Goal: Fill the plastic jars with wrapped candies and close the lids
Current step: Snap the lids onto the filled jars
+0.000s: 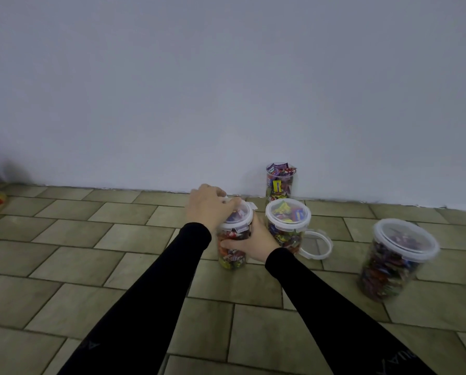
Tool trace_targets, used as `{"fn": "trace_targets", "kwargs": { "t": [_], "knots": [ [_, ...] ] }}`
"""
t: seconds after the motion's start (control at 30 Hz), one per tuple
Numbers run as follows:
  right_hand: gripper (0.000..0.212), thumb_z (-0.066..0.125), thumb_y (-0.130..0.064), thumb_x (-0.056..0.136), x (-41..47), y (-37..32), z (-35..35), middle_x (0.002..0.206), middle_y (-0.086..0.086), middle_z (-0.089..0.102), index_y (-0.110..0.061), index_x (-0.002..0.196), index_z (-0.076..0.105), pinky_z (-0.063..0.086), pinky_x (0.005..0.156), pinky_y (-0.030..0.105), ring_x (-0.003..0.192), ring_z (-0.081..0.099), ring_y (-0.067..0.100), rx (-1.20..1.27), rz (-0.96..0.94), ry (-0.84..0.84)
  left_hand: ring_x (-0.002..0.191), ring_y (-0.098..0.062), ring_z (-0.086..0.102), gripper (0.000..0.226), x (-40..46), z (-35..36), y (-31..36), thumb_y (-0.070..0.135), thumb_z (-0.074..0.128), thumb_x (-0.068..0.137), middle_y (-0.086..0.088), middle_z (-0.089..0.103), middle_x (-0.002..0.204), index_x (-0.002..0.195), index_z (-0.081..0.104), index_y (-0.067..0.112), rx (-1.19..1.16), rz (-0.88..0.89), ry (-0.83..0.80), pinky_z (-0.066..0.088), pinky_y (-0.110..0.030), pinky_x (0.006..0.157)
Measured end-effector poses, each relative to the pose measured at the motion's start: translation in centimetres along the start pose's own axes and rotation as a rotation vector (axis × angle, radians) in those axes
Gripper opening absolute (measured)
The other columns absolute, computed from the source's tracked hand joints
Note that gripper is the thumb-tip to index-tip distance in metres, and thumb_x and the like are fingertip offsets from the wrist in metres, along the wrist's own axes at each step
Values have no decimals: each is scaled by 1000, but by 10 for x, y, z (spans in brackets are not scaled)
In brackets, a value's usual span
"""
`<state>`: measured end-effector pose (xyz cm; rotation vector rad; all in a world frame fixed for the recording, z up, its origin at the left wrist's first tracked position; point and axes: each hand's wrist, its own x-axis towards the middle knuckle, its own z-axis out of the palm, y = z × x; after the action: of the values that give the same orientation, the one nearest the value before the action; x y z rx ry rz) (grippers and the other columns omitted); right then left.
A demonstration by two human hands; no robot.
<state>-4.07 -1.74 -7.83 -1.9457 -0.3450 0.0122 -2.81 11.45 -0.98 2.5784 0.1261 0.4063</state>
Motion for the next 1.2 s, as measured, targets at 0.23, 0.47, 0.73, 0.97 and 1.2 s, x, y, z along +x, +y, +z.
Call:
{"fn": "trace_targets", "kwargs": {
  "t": [0.23, 0.47, 0.73, 0.97, 1.2],
  "knots": [
    [105, 83, -51, 45, 1, 7, 2, 131, -4, 53, -25, 136, 38, 37, 110, 44, 125, 47, 16, 1, 16, -22, 94, -10, 62, 43, -7, 1, -7, 57, 67, 77, 10, 70, 96, 100, 71, 21, -197, -65, -20, 45, -24, 79],
    [98, 89, -32, 60, 0, 14, -4, 134, -4, 50, -19, 140, 33, 40, 107, 35, 127, 47, 15, 39, 84, -82, 106, -15, 53, 41, 0, -3, -9, 56, 54, 89, 6, 63, 114, 115, 65, 27, 33, 170, -80, 41, -30, 89],
    [111, 87, -49, 55, 0, 9, -10, 141, -1, 43, -23, 145, 28, 42, 106, 38, 127, 45, 15, -29, 141, -176, 101, -11, 42, 40, 9, -3, -4, 41, 34, 90, 11, 59, 110, 109, 66, 26, 103, 620, -321, 38, -40, 94],
    [105, 87, -55, 51, -2, 13, -7, 133, -7, 49, -21, 138, 38, 42, 105, 32, 125, 47, 11, -33, 138, -122, 115, -10, 48, 68, -1, -7, 0, 75, 29, 78, 12, 60, 126, 121, 63, 34, 137, 526, -301, 37, -37, 98],
    [99, 85, -59, 46, 0, 17, 1, 128, -1, 51, -26, 130, 44, 43, 104, 40, 122, 48, 16, -51, 96, -61, 128, -13, 46, 63, -16, -1, -7, 51, 67, 78, 5, 51, 141, 136, 49, 38, -37, 519, -335, 36, -35, 108]
  ]
}}
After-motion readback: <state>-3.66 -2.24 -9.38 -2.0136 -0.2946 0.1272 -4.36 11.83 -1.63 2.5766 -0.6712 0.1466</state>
